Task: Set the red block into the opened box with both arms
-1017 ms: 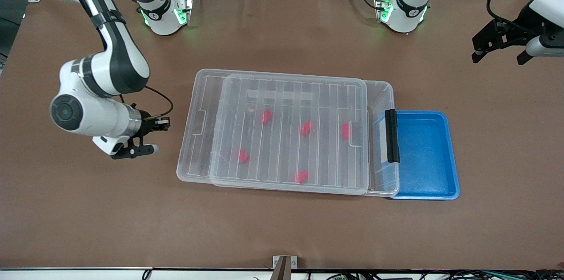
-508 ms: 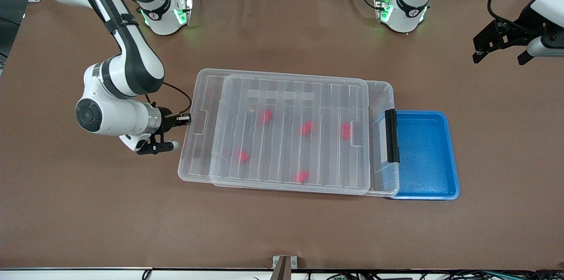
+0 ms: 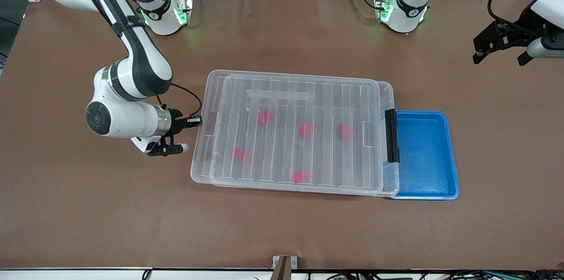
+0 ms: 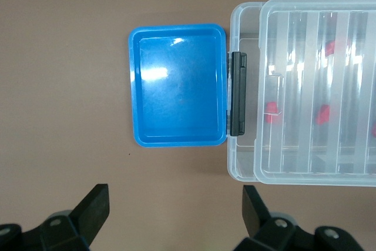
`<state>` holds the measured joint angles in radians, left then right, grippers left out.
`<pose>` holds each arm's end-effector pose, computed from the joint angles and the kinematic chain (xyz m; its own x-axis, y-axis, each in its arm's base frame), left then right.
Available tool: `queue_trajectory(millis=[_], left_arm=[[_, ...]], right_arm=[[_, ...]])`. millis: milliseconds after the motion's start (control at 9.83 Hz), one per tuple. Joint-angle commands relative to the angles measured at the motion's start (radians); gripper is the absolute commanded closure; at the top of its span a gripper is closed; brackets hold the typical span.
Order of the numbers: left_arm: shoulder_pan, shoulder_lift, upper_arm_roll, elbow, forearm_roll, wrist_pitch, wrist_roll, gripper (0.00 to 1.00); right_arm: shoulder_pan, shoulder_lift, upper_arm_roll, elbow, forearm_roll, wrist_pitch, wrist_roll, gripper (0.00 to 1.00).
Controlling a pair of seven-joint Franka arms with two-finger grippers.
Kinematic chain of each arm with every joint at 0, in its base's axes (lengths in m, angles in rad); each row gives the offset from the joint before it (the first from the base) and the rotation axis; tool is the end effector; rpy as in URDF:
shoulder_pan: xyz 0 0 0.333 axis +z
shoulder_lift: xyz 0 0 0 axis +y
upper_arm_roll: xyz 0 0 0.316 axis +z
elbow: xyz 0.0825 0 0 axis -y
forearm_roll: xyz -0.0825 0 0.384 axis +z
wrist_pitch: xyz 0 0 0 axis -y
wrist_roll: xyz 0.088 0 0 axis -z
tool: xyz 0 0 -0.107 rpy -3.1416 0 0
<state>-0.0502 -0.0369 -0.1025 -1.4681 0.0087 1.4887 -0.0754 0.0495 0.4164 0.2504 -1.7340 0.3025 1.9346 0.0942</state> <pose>0.5274 -0.0815 0.6851 0.9954 -0.0764 0.0581 -0.0761 -0.9971 -0.0080 0.6043 0.1944 0.3360 0.9613 0.0984 -0.2574 0.0105 -0.9464 -0.3227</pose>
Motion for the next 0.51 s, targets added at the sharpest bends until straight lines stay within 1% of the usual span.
queue_trajectory(millis=[0, 102, 203, 305, 407], left_arm=[[0.006, 0.020, 0.003, -0.023, -0.016, -0.001, 0.011, 0.00], [0.006, 0.020, 0.003, -0.023, -0.016, -0.001, 0.011, 0.00], [0.006, 0.020, 0.003, -0.023, -0.016, 0.001, 0.009, 0.00], [0.001, 0.022, 0.003, -0.021, -0.015, 0.001, 0.003, 0.00], [0.001, 0.022, 0.003, -0.021, -0.013, 0.001, 0.009, 0.00]], right_arm=[[-0.039, -0.062, -0.060, 0.068, -0.082, -0.137, -0.056, 0.22], [-0.033, -0.138, -0.116, 0.089, -0.130, -0.179, -0.054, 0.00], [-0.036, -0.227, -0.163, 0.085, -0.170, -0.192, -0.047, 0.00], [-0.034, -0.298, -0.224, 0.087, -0.181, -0.216, -0.045, 0.00], [-0.034, -0.365, -0.265, 0.085, -0.225, -0.229, -0.031, 0.00]])
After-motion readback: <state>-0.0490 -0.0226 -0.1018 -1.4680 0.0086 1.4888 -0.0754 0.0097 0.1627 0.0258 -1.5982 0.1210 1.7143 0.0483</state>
